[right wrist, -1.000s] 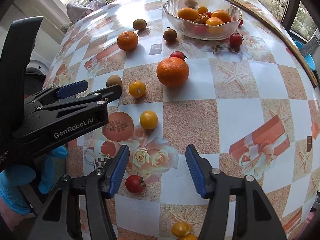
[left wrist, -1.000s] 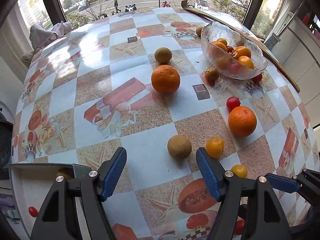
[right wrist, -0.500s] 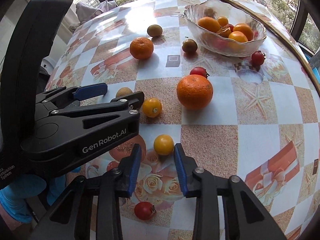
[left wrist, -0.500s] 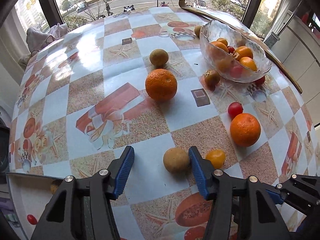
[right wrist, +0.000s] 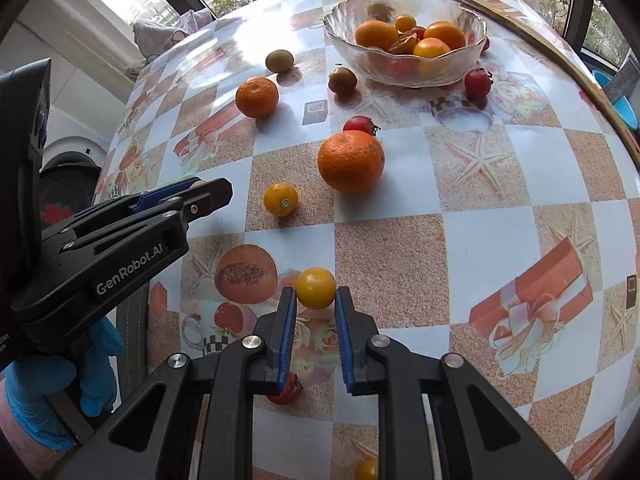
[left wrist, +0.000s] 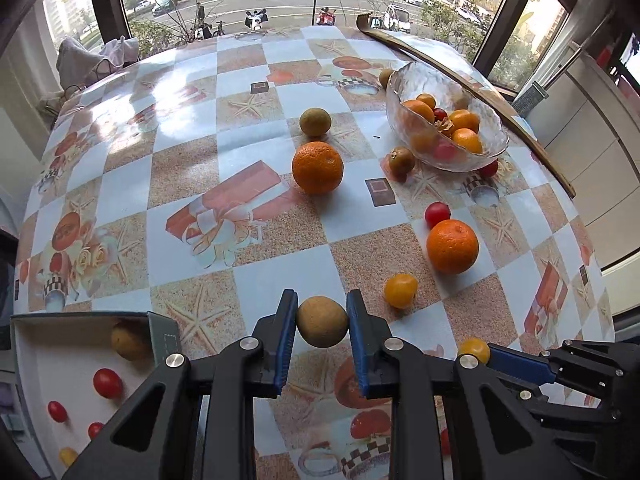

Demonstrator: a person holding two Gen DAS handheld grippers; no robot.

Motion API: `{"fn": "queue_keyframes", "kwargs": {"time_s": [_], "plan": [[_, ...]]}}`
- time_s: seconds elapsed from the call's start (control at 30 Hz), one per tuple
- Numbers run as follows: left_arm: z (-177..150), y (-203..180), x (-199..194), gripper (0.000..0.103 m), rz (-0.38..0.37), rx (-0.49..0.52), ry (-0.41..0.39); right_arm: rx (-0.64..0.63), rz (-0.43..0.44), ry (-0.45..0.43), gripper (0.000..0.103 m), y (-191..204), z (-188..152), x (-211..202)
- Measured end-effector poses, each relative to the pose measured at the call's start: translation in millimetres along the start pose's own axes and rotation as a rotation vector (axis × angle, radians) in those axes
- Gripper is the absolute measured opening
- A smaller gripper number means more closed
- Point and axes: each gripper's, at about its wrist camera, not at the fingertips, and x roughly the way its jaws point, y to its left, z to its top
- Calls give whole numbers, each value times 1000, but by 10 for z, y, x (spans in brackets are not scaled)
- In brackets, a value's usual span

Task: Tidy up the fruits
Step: 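Carry the kiwi and yellow tomato into the white tray and open both grippers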

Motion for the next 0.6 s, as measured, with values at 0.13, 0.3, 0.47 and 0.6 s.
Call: {"fn": "queue_keyframes", "kwargs": {"time_s": [0.13,0.3,0.47,0.6], "plan": [[-122,72,-229,27,0,-16,-20,3,3,2,21,-2,-59,-111],[-281,250,-490,27,14,-59,-37,-19,-5,2,21,83,-78,-222],[-467,443,-687,27,42,-97,-45,-46,-1,1,21,244,-58,-248],[-629,619,-823,27,69,-131,-49,-82,7,3,21,424,-45,-247]]}}
